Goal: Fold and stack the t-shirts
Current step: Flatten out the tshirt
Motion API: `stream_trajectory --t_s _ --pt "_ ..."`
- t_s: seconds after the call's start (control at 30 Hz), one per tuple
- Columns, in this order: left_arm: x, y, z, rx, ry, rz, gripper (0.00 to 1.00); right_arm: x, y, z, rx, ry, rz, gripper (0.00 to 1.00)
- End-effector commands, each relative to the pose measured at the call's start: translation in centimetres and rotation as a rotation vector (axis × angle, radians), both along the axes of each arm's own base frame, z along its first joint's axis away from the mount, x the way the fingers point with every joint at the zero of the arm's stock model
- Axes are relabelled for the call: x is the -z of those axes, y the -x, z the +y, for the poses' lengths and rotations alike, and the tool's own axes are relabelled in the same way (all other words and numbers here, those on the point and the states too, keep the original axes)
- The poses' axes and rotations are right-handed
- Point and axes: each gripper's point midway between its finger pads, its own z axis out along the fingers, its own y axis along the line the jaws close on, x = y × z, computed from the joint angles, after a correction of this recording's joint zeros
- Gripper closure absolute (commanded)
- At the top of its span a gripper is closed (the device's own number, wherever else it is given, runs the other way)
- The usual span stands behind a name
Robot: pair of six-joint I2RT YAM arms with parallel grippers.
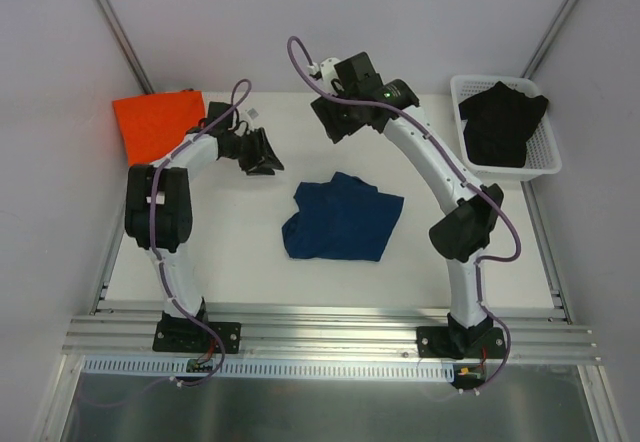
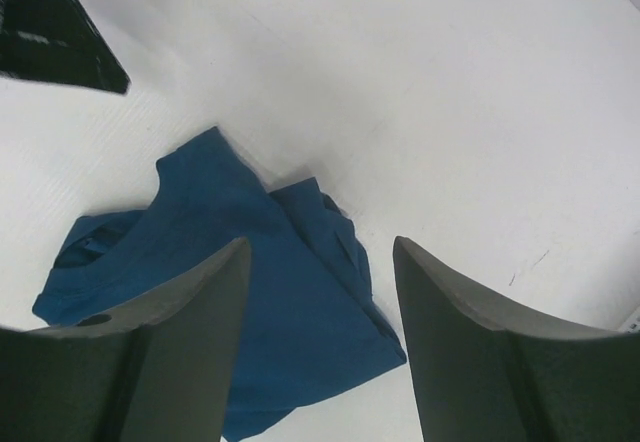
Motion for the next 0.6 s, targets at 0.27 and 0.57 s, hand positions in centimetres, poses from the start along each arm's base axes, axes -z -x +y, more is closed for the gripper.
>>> stream_trajectory --t_s 0.27,0.57 --pt "2.1 3.6 -6.2 0.116 0.072 0.128 0.6 -7.6 -2.9 -1.7 0.169 -0.339 -0.03 0.35" --pt "3.1 3.2 -6.2 0.111 0.066 0.148 0.6 -8.1 -2.8 -1.7 0.175 -0.374 -0.018 0.34"
